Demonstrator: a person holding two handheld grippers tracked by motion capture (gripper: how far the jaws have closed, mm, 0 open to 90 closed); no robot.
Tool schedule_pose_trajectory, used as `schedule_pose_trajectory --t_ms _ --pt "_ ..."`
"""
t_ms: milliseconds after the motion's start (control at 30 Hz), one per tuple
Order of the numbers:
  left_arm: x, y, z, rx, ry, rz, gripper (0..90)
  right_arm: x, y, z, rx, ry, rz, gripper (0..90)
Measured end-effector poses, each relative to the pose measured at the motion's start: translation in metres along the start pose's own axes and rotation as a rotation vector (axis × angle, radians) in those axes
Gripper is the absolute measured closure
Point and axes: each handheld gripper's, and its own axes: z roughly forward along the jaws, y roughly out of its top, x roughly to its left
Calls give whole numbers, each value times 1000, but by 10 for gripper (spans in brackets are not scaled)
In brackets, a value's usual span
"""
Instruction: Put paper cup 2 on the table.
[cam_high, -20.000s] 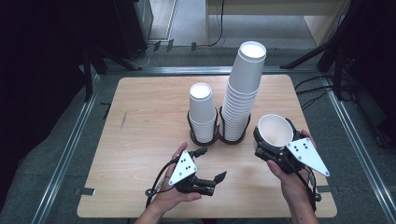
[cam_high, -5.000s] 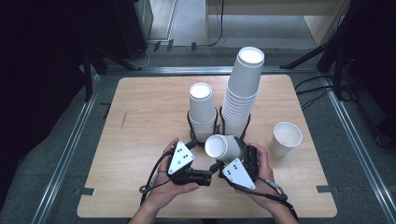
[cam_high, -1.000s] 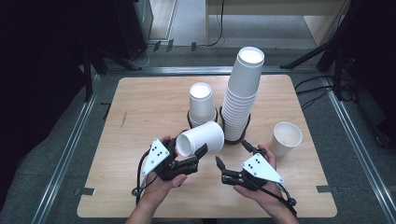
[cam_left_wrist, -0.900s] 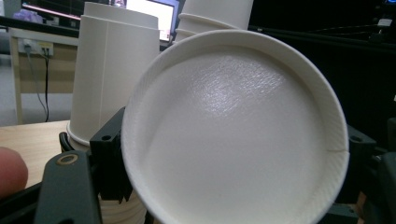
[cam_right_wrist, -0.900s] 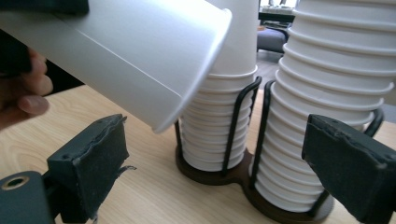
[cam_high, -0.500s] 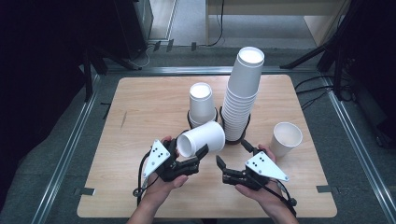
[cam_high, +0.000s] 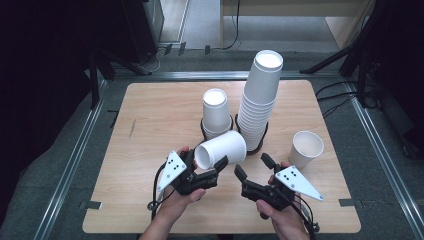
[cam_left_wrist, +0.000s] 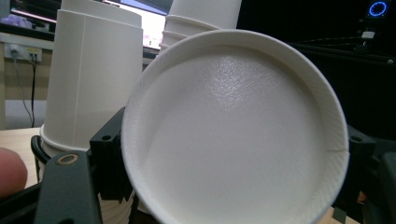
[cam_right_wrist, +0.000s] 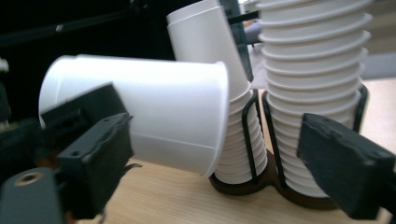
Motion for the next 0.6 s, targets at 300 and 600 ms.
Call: schedule_pose_trajectory --t_ms 300,600 --pt "-5 -3 9 -6 -19 5 215 -4 9 -8 29 -19 285 136" --pt "-11 -8 17 -7 -42 11 215 -15 8 -10 41 -14 651 10"
